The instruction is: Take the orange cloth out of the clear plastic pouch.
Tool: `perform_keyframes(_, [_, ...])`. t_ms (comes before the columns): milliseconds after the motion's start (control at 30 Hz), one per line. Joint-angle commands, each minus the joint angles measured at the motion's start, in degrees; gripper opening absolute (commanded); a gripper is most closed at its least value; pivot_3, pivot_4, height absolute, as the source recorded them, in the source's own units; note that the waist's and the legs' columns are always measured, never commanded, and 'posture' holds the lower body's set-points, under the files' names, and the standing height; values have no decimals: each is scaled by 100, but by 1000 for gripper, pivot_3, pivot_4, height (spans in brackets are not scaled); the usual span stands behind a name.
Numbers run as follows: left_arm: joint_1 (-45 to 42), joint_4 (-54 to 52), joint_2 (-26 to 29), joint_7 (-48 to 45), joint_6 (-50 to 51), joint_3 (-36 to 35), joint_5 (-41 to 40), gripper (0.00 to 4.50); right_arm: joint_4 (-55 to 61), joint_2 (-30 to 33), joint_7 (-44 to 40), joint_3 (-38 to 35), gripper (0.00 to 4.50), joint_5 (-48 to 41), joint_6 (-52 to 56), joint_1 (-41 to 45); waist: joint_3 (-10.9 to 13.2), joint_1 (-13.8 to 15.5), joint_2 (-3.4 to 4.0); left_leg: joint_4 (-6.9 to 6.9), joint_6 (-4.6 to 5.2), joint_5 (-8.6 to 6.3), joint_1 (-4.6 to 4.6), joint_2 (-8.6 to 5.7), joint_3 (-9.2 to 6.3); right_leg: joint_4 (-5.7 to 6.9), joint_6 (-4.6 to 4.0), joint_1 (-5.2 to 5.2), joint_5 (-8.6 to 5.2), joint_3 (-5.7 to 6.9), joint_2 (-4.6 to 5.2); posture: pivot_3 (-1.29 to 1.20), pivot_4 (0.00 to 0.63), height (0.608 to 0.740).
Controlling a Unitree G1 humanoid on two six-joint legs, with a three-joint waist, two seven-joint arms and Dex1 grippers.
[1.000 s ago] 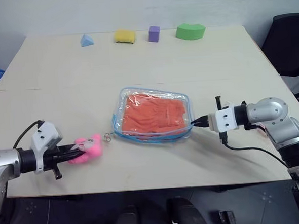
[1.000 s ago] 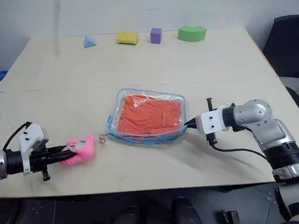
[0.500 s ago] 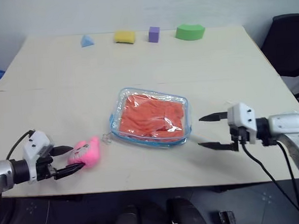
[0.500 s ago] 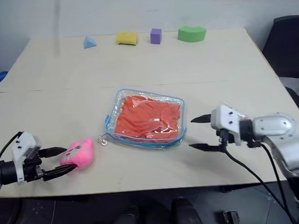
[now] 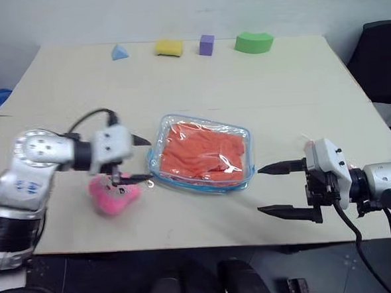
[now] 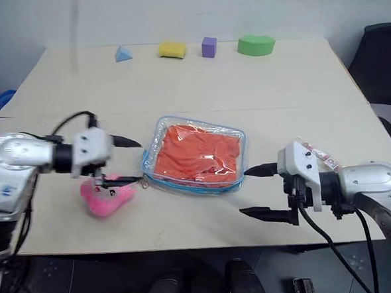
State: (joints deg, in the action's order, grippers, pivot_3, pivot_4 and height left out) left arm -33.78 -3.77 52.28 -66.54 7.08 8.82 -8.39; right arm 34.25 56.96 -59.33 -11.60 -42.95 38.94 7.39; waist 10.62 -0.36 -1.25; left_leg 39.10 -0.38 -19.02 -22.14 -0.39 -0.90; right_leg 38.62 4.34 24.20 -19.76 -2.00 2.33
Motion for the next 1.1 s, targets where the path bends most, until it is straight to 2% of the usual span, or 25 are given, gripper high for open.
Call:
perform_keyframes(33, [-299,675,-189,37,-1131,312,635,4254,266,-24,175,-235,4469,-110,35,-105,0,22,0,0,0,0,0,1,0,2,0,2,0,0,-1,0,150,740])
perform_keyframes(233, [-673,1473,-548,71,-1947,478,970,4254,405,-39,440,-376,4469,-141,55,-329,0,50,-1,10,2,-1,-5,0,-2,4,1,1,0,2,2,0,150,740])
perform_keyframes(267, [-737,1572,-630,95,-1979,471,970,4071,434,-44,472,-389,4495,-141,47,-374,0,51,-1,10,1,0,-5,-1,-2,4,1,1,0,3,3,0,150,740])
perform_keyframes(367, [-843,1700,-797,49,-1992,453,899,3391,505,-55,545,-418,4500,-142,31,-486,0,53,-1,11,1,0,-6,-1,-3,6,1,1,1,4,3,0,150,740])
perform_keyframes(567, [-863,1632,-900,-50,-1830,409,843,1459,573,-58,624,-356,4500,-29,-54,-611,0,41,-1,12,1,0,-5,-1,-3,10,1,1,1,3,2,0,150,740])
perform_keyframes(633, [-761,1406,-976,-105,-1268,330,571,843,582,-89,691,-274,4500,0,-70,-581,0,45,-1,13,1,1,-5,-1,-4,12,1,1,1,4,2,0,150,740])
perform_keyframes(733, [-537,569,-1276,111,417,29,-264,17,621,-191,832,-79,4500,133,-135,-533,0,43,-1,14,1,1,-6,-1,-5,21,2,0,1,3,3,0,150,740])
perform_keyframes(867, [-295,-295,-1786,903,2061,-381,-895,17,604,-473,1277,403,4500,509,-143,-341,-2,43,-3,19,0,1,-10,-1,-11,30,2,0,1,5,5,0,150,740])
perform_keyframes(1100, [296,-1138,-2107,1656,2704,-405,-941,17,427,-958,1791,1168,4500,1040,-55,41,-2,25,-3,19,-18,11,-4,0,-10,23,2,1,1,1,0,0,150,740])
